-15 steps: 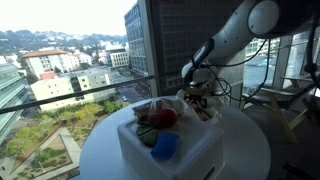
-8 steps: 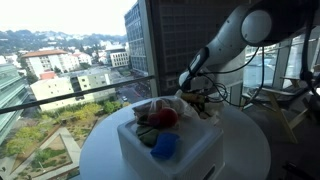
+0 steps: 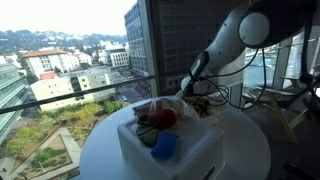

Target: Put the items in the plastic bag on top of the white storage container.

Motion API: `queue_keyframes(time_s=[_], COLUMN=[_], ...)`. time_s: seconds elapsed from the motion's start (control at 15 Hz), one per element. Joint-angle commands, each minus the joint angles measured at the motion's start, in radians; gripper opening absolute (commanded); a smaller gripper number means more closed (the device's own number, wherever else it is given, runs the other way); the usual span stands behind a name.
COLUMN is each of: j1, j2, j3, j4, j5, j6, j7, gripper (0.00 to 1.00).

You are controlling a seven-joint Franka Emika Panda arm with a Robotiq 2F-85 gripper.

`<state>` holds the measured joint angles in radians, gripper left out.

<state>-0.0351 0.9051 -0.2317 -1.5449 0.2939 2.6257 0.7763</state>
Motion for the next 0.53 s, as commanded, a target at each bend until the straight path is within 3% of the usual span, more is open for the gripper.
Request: queue_keyframes(time_s=[0.0, 0.13, 0.47], j1=[0.015, 0.016, 0.018], j2=[-0.026, -0.017, -0.006], j3=[-0.033, -0.041, -0.050], j4=[-0.040, -0.032, -0.018], j5=[-0.026, -0.035, -0.066], j6=[0.035, 0.033, 0.019], j7=[0.058, 0.064, 0.085], gripper=[0.79, 0.68, 0.29])
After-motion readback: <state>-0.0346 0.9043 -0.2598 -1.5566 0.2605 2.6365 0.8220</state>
